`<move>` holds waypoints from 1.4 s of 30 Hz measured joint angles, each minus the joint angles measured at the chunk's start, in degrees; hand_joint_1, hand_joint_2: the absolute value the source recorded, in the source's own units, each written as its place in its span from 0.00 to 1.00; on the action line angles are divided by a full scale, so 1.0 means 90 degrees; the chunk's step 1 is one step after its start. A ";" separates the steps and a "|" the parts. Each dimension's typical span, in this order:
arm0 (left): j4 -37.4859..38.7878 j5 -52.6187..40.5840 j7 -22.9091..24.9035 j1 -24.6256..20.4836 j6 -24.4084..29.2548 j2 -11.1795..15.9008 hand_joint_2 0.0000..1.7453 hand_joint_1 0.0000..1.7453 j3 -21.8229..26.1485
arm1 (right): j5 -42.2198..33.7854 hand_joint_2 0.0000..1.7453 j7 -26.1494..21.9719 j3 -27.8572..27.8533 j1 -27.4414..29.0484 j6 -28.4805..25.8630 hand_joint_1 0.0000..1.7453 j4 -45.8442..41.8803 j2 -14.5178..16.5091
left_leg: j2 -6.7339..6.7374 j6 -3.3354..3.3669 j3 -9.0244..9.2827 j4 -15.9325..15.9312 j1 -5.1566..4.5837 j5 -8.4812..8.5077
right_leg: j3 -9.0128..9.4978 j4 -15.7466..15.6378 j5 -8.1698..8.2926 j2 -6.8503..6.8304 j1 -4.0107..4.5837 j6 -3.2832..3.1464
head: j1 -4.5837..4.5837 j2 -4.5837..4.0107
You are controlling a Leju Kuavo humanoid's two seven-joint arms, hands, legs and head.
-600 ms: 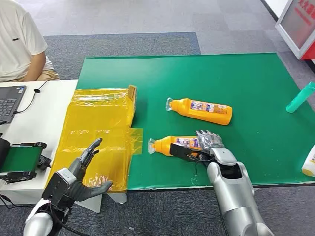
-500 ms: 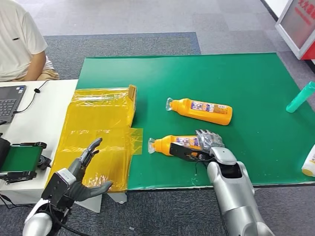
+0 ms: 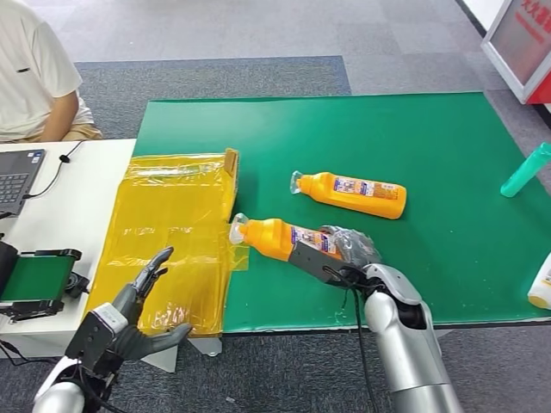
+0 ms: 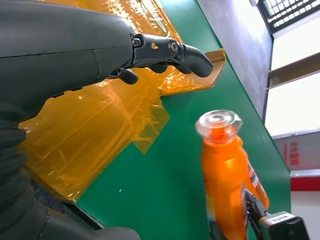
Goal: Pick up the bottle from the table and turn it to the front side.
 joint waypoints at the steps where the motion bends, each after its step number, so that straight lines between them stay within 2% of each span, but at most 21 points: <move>1: -0.0020 0.0005 -0.0031 0.0036 0.0009 0.0014 1.00 0.00 -0.0003 | -0.0197 1.00 -0.0072 0.0011 0.0073 -0.0039 1.00 -0.0098 0.0001 | 0.0000 0.0000 0.0000 0.0000 0.0000 0.0000 | 0.0000 0.0000 0.0000 0.0000 0.0000 0.0000 | -0.0001 0.0000; 3: -0.0074 0.0013 -0.0060 0.0097 0.0024 0.0043 1.00 0.00 -0.0004 | -0.0915 1.00 -0.0225 0.0022 0.0243 -0.0034 1.00 -0.0351 0.0009 | 0.0000 0.0001 -0.0001 0.0000 0.0000 -0.0001 | 0.0000 -0.0001 0.0000 -0.0001 0.0000 0.0000 | 0.0000 -0.0001; 10: -0.0320 0.0273 -0.0142 0.0170 0.0051 0.0107 1.00 0.00 -0.0005 | -0.4235 1.00 -0.0511 0.0037 0.0883 0.0233 1.00 -0.1408 0.0053 | 0.0000 0.0001 -0.0001 0.0000 0.0000 -0.0002 | -0.0001 -0.0001 -0.0001 -0.0001 0.0000 0.0001 | -0.0002 0.0000; 15: -0.0510 0.0572 -0.0026 0.0083 0.0045 -0.0026 1.00 0.00 -0.0029 | -0.5164 1.00 -0.0723 0.0266 0.1359 0.0078 1.00 -0.2119 0.0022 | 0.0000 0.0002 -0.0001 0.0000 -0.0001 -0.0003 | 0.0000 -0.0003 -0.0001 0.0000 -0.0002 0.0002 | -0.0001 0.0000; 20: -0.0599 0.0807 0.0091 -0.0120 0.0079 -0.0294 1.00 0.00 -0.0193 | -0.5336 1.00 -0.0818 0.0577 0.1669 0.0006 1.00 -0.2642 0.0017 | 0.0000 0.0003 0.0000 0.0000 -0.0002 -0.0004 | 0.0000 -0.0004 0.0000 0.0000 -0.0004 0.0002 | -0.0001 0.0000; 26: -0.0630 0.1265 0.0358 -0.0458 0.0160 -0.0655 1.00 0.00 -0.0411 | -0.4760 1.00 -0.0894 0.1041 0.1894 -0.0337 1.00 -0.2811 0.0015 | 0.0000 0.0003 0.0001 0.0000 -0.0002 -0.0002 | 0.0002 -0.0004 0.0001 0.0000 -0.0004 0.0002 | -0.0001 0.0000; 34: -0.0596 0.1458 0.0449 -0.0644 0.0141 -0.0760 1.00 0.00 -0.0841 | -0.4026 1.00 -0.0801 0.1673 0.1914 -0.0574 1.00 -0.2644 -0.0030 | 0.0000 0.0004 0.0000 0.0000 -0.0002 -0.0003 | 0.0001 -0.0004 0.0001 0.0000 -0.0004 0.0003 | -0.0001 0.0000; 42: -0.0466 0.1547 0.0559 -0.0737 0.0183 -0.0783 1.00 0.00 -0.1296 | -0.3592 1.00 -0.0705 0.1957 0.1880 -0.0760 1.00 -0.2466 -0.0092 | 0.0000 0.0005 0.0000 0.0000 -0.0003 -0.0004 | 0.0001 -0.0005 0.0001 0.0000 -0.0005 0.0003 | 0.0000 0.0000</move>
